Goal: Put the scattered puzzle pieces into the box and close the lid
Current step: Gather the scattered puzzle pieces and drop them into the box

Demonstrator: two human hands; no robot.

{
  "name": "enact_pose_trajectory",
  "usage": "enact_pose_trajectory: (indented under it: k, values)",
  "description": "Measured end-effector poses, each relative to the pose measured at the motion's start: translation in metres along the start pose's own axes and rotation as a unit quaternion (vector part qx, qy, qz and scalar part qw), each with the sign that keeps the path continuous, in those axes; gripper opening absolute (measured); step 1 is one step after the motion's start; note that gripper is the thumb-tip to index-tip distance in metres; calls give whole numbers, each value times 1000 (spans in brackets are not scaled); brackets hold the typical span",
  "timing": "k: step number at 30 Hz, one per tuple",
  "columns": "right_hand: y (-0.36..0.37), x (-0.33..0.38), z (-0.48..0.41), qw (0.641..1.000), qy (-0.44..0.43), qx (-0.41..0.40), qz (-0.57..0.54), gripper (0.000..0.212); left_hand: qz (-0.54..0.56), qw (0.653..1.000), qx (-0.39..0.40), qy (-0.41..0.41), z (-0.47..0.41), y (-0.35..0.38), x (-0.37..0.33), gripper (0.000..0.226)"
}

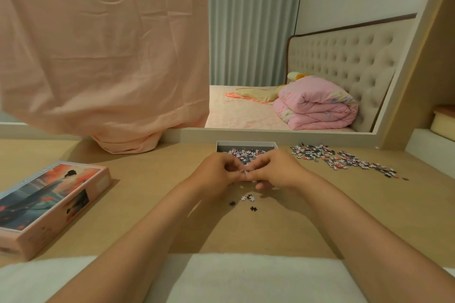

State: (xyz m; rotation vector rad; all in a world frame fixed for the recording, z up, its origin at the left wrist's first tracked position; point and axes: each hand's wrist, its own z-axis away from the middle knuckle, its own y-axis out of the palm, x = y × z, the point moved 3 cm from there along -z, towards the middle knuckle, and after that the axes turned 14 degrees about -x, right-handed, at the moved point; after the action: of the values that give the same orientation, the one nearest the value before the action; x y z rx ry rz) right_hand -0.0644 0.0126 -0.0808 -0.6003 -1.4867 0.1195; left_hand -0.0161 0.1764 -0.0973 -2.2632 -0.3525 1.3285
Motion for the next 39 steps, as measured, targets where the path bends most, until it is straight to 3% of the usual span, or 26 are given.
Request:
enact_pose_trajectory:
  k: [4,7,11,16,20,25,28,32,39]
  values:
    - [-11,28,-26,996,-68,-50,-5,17,28,999,-29,-3,-35,-10,-16,10]
    - [-11,29,-47,990,-92,-89,54,10,-40,998,-34,21,-55,-7,-18,11]
    - [-5,17,-64,971,-128,-36,197,21,-106,993,41,10,-62,3,-9,25]
    - [-18,11,-57,966,-164,-80,181,24,-119,993,2,26,-52,-5,-5,27]
    - [-21,13,-34,964,-201,-53,166,19,-117,988,-46,92,-29,-16,-14,19]
    - [-17,16,-3,920,-267,-47,284,20,-155,982,26,107,6,-16,-12,15]
    - [-9,13,8,910,-265,4,317,18,-189,972,74,121,19,-15,-5,11]
    - [4,-7,11,904,-214,93,358,31,-159,975,100,122,30,-13,0,12]
    - [2,-11,15,936,-202,75,279,4,-183,971,104,114,33,-19,0,26]
